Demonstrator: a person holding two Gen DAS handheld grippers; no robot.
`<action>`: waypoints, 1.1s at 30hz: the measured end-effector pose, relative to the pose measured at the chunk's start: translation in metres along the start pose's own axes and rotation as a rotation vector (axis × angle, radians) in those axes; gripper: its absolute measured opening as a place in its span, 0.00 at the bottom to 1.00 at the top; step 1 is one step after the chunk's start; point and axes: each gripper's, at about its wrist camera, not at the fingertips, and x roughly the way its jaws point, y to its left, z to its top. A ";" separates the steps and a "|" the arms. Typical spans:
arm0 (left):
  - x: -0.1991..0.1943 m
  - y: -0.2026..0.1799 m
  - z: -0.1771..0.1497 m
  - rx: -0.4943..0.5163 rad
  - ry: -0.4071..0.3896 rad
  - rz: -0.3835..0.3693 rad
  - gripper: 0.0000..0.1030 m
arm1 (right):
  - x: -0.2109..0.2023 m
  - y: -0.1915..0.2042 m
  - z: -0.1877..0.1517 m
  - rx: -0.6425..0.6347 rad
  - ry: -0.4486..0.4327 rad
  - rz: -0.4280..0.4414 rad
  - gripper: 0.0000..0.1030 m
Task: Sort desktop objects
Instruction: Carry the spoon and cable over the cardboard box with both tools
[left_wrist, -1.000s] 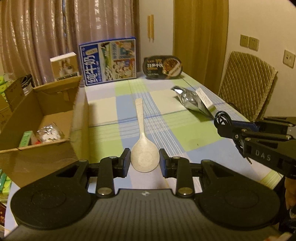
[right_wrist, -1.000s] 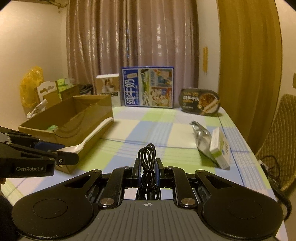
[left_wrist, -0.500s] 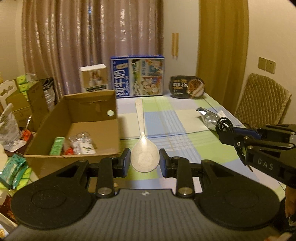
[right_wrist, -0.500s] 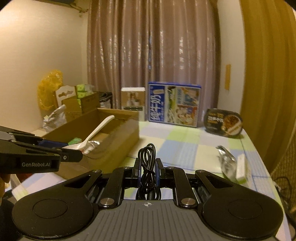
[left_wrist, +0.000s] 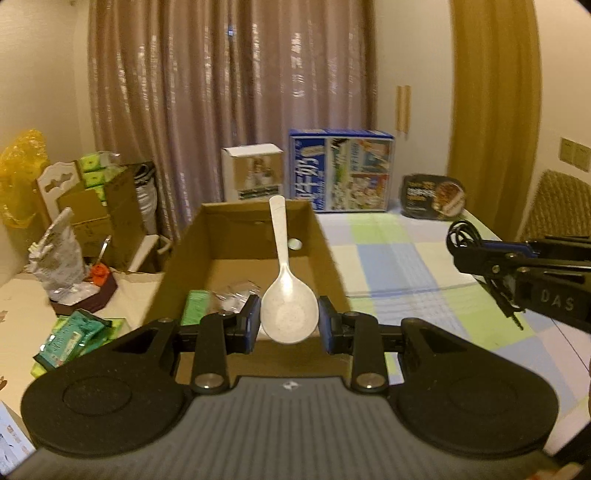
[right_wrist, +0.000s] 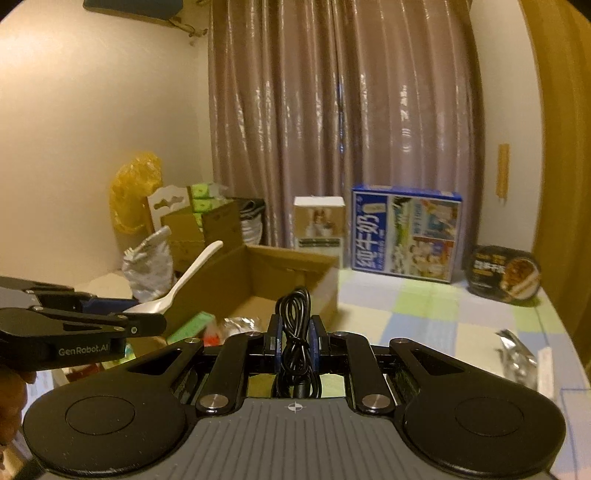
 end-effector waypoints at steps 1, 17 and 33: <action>0.002 0.006 0.002 -0.003 -0.003 0.008 0.26 | 0.006 0.002 0.004 0.003 0.000 0.007 0.11; 0.068 0.062 0.027 0.007 0.013 0.026 0.27 | 0.109 0.016 0.039 0.014 0.054 0.086 0.11; 0.149 0.065 0.028 0.055 0.084 -0.023 0.27 | 0.197 -0.007 0.036 0.049 0.133 0.078 0.11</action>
